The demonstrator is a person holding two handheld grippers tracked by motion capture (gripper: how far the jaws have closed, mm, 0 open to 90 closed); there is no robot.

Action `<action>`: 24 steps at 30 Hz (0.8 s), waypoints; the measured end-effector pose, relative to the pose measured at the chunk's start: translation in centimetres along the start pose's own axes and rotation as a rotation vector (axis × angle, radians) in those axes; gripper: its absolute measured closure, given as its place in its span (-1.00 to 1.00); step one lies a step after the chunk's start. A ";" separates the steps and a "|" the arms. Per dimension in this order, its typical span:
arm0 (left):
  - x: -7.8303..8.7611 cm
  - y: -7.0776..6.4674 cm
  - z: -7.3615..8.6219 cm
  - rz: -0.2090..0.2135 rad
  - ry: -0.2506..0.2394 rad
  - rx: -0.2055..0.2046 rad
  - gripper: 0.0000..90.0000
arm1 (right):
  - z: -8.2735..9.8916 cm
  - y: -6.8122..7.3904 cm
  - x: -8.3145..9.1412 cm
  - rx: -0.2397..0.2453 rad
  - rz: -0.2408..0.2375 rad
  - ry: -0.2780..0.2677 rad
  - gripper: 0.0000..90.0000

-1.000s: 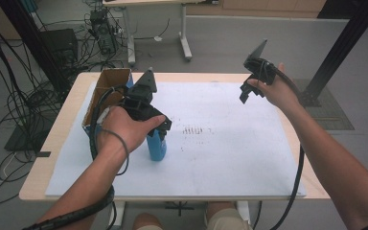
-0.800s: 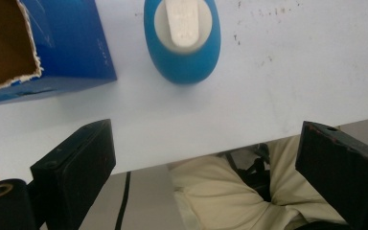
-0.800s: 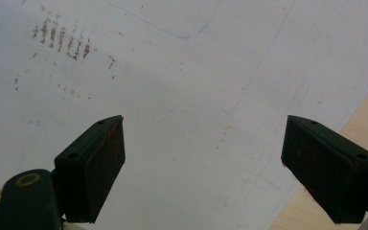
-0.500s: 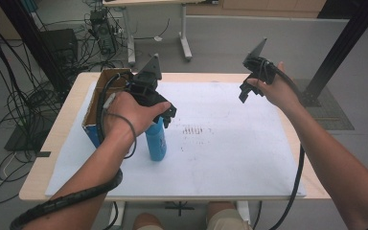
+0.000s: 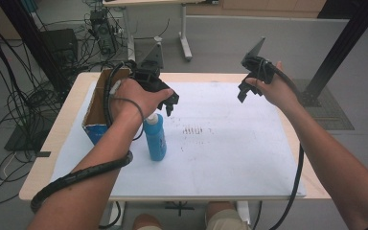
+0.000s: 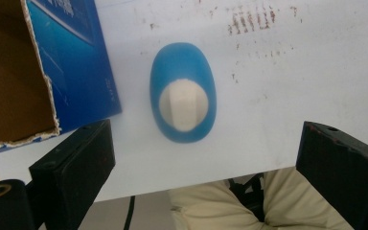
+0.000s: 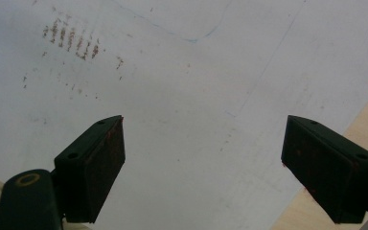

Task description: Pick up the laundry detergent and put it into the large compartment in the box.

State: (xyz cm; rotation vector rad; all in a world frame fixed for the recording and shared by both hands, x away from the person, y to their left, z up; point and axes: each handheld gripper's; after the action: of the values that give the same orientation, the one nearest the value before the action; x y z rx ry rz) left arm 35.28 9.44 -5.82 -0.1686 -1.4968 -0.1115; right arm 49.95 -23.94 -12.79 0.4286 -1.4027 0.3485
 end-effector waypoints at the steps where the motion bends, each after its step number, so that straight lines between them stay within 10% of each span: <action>1: -0.2 0.0 -0.3 0.000 0.002 0.000 -0.86 | 0.0 0.0 0.0 0.001 0.001 0.001 -0.67; 24: -2.7 0.7 -3.6 0.003 0.042 0.038 -0.86 | 0.9 -0.2 0.4 0.004 -0.001 -0.005 -0.67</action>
State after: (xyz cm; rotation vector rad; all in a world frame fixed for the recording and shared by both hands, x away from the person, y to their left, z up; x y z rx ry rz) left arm 38.76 9.42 -8.82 -0.1372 -1.4555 -0.0836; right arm 49.36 -24.59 -12.35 0.4336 -1.4068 0.3493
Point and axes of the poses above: each handheld gripper's, and its own axes: x roughly backward along the jaws, z roughly out of its underside, y roughly to its left, and after that the axes turned 11 degrees about y, right-handed
